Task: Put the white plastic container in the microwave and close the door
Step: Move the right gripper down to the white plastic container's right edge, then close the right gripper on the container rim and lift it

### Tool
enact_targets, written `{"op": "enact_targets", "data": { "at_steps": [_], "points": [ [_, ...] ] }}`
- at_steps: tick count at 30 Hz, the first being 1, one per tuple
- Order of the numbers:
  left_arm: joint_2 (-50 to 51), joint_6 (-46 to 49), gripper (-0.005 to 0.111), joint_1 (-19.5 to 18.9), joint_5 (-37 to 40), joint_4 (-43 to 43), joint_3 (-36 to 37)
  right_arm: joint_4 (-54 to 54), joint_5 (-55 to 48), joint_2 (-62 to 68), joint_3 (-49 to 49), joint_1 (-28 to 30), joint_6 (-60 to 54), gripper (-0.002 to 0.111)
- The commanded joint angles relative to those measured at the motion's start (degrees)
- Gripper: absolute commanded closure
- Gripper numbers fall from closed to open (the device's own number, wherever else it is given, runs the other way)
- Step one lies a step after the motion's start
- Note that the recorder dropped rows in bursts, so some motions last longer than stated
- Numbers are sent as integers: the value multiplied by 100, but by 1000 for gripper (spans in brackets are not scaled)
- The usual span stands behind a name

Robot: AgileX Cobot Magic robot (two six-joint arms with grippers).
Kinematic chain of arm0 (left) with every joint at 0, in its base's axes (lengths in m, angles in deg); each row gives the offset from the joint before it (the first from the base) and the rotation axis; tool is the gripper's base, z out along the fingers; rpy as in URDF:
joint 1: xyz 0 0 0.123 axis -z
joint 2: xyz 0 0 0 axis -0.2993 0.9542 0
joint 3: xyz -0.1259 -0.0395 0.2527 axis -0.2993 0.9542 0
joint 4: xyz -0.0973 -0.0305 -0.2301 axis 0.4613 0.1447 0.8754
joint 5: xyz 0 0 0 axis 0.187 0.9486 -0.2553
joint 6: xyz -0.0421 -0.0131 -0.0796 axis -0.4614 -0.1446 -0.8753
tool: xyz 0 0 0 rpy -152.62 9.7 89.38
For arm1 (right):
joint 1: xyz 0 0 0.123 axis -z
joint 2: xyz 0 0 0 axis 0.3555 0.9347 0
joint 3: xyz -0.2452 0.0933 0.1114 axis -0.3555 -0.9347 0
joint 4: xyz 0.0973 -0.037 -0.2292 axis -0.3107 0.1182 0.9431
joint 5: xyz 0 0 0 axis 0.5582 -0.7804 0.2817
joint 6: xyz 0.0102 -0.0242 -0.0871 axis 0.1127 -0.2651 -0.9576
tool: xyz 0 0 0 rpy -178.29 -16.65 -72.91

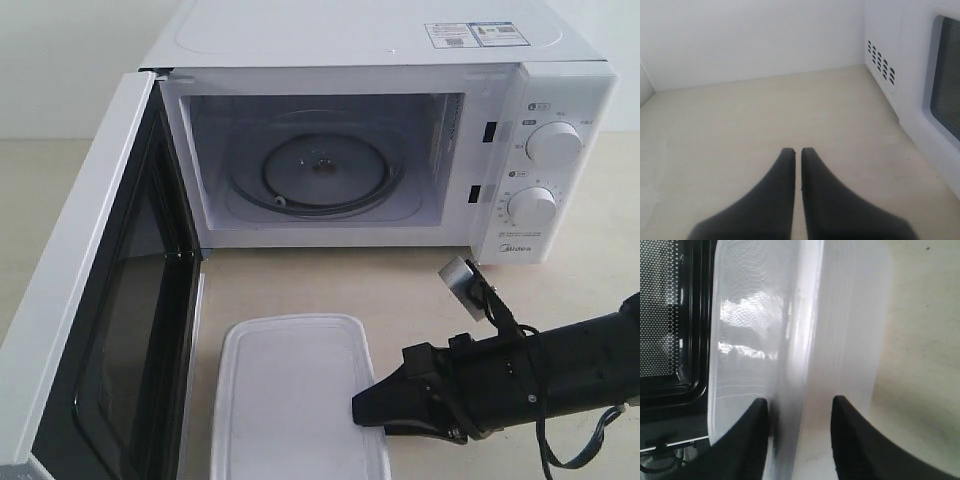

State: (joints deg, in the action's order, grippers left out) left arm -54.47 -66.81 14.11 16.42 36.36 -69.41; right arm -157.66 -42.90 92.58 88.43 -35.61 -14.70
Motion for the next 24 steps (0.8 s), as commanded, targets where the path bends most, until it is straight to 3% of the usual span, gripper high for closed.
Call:
{"op": "enact_targets", "data": {
  "at_steps": [1,3,13,24],
  "points": [
    [-17,-62,102,-8,-9,51,14,-21,18,16,3,-9,-207,95],
    [-17,-62,102,-8,-9,51,14,-21,-14,16,3,-9,-338,109],
    [-17,-62,102,-8,-9,51,14,-21,88,-133,3,-9,-387,108],
    [-17,-62,102,-8,-9,51,14,-21,792,-1339,-10,-9,355,108]
  ]
}}
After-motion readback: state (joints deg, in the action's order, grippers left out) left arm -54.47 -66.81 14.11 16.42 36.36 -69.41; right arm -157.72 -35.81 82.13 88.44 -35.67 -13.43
